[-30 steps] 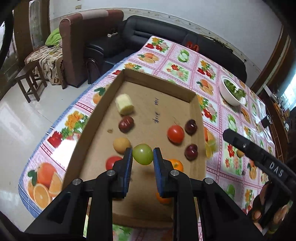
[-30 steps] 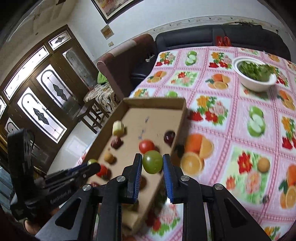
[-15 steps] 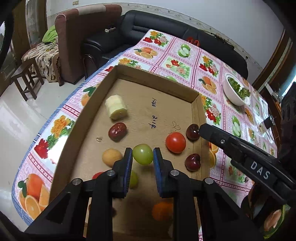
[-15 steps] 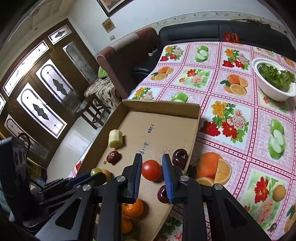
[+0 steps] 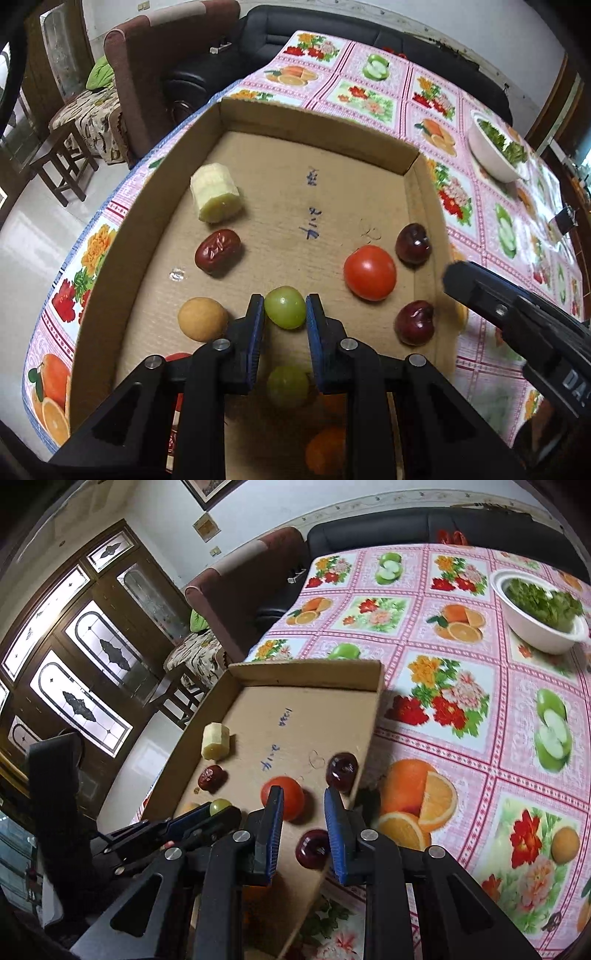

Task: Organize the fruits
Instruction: 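Open the left tool to drop the green tomato while the right tool releases the grape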

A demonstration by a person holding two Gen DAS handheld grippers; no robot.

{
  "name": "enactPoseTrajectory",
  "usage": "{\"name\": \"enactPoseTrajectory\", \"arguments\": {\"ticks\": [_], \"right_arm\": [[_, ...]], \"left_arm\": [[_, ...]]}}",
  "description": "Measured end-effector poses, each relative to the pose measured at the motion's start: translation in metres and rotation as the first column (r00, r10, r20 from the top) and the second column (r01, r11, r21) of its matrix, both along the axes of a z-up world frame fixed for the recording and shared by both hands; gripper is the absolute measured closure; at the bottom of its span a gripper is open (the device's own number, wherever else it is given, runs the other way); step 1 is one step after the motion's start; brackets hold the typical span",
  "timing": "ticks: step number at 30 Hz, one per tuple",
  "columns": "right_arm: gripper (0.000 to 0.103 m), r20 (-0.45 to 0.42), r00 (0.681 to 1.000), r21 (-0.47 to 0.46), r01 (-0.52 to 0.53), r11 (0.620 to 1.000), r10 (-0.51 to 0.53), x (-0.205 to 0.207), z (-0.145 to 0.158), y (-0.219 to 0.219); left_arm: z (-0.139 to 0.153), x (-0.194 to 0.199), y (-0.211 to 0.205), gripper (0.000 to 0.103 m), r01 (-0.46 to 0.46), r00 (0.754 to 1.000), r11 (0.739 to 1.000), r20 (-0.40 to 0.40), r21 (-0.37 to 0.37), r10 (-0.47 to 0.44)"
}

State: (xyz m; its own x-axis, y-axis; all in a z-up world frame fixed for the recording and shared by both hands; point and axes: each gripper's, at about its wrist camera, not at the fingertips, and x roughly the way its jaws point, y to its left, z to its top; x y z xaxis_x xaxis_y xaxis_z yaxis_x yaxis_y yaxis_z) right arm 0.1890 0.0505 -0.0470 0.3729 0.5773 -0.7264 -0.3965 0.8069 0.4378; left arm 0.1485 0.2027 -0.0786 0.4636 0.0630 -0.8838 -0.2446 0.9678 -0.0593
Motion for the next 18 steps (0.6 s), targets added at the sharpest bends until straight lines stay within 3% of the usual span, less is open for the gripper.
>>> {"name": "enactPoseTrajectory", "arguments": {"ticks": [7,12,18], "right_arm": [[0.078,-0.018,0.999,0.010,0.037,0.999,-0.036,-0.013,-0.005,-0.022],[0.078,-0.016,0.996,0.018,0.088,0.996,-0.088,-0.024,-0.003,-0.048],[0.078,-0.014,0.991,0.020,0.134,0.991,-0.134,-0.037,-0.002,-0.076]], "left_arm": [[0.000,-0.001,-0.007,0.081,-0.002,1.000,0.999,-0.004,0.036,0.002],[0.005,-0.006,-0.007,0.055,-0.017,1.000,0.999,0.008,0.038,0.017],[0.017,-0.014,-0.011,0.055,-0.015,0.999,0.999,0.036,0.044,0.013]]}}
